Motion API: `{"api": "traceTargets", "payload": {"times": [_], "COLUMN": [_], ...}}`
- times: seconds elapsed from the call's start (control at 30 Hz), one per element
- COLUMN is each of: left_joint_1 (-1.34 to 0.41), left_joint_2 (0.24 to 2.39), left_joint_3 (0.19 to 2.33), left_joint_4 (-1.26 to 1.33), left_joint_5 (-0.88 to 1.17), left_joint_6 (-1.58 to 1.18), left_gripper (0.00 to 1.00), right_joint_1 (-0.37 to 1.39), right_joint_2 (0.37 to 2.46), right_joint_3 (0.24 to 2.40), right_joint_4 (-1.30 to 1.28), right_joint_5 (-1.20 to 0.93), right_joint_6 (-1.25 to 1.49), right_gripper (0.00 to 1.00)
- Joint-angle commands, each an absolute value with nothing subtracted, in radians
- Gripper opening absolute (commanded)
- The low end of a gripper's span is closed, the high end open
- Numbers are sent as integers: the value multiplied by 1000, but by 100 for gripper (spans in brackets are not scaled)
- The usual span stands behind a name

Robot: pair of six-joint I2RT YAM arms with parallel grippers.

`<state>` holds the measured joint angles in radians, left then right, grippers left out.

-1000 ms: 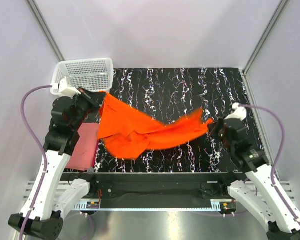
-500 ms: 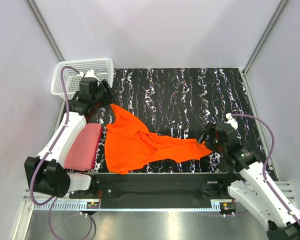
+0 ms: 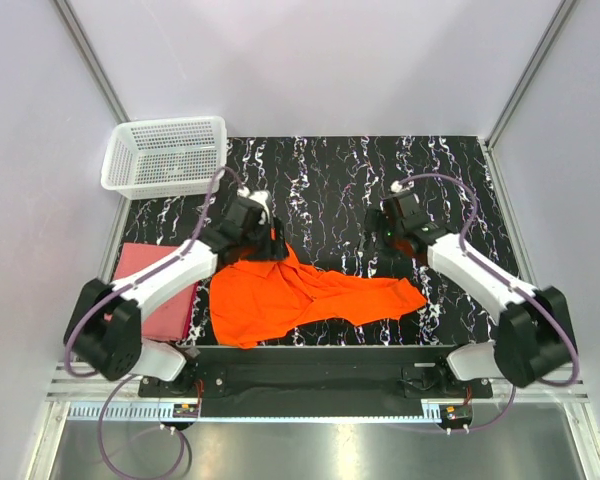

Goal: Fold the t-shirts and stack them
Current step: Flatten the tshirt out

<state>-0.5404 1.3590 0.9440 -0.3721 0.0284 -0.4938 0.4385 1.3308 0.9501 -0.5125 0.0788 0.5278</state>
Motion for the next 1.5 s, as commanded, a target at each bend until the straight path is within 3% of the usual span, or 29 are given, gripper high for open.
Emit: {"api": "traceTargets", "payload": {"times": [0.0,0.13,0.43,0.5,0.53,0.57,0.6,0.7,1.0,1.03,1.07,1.1,1.17,1.23,1.47], "left_joint_1": [-595,-658,-681,-681,-681,-681,-681,-678,-675,-669,-663,-643,-634,-634,-632], "left_joint_2": [1413,1465,1643,1696,1710,1729,1738,1733,1575,1591,1635,1664,1696,1660,1387], "left_joint_3": [910,902,963,1011,1031,1055,1101,1178,1285,1302,1356,1388,1425,1384,986], "left_joint_4": [-270,-218,-186,-176,-178,-184,-199,-228,-233,-242,-299,-343,-403,-410,-356], "left_joint_5": [116,120,74,75,77,74,65,39,-179,-183,-163,-147,-117,-106,-112], "left_joint_6": [-540,-561,-568,-557,-549,-535,-531,-514,-460,-453,-456,-460,-462,-469,-488], "left_gripper": [70,75,74,67,59,47,25,0,0,27,47,58,71,71,54], "right_joint_1": [443,442,443,442,442,442,442,442,440,440,440,440,439,437,422], "right_joint_2": [1390,1387,1313,1312,1309,1304,1302,1266,1178,1174,1170,1166,1154,1143,1183], "right_joint_3": [968,887,796,788,787,781,778,756,738,739,744,745,749,749,749], "right_joint_4": [-473,-419,-385,-377,-374,-377,-377,-377,-426,-442,-446,-451,-460,-465,-463], "right_joint_5": [-38,-74,-150,-166,-170,-172,-172,-155,-6,38,55,69,98,109,144], "right_joint_6": [489,515,528,532,532,532,531,532,577,584,591,604,612,615,591], "right_gripper": [84,84,85,85,85,85,86,87,88,88,88,88,89,89,87]}}
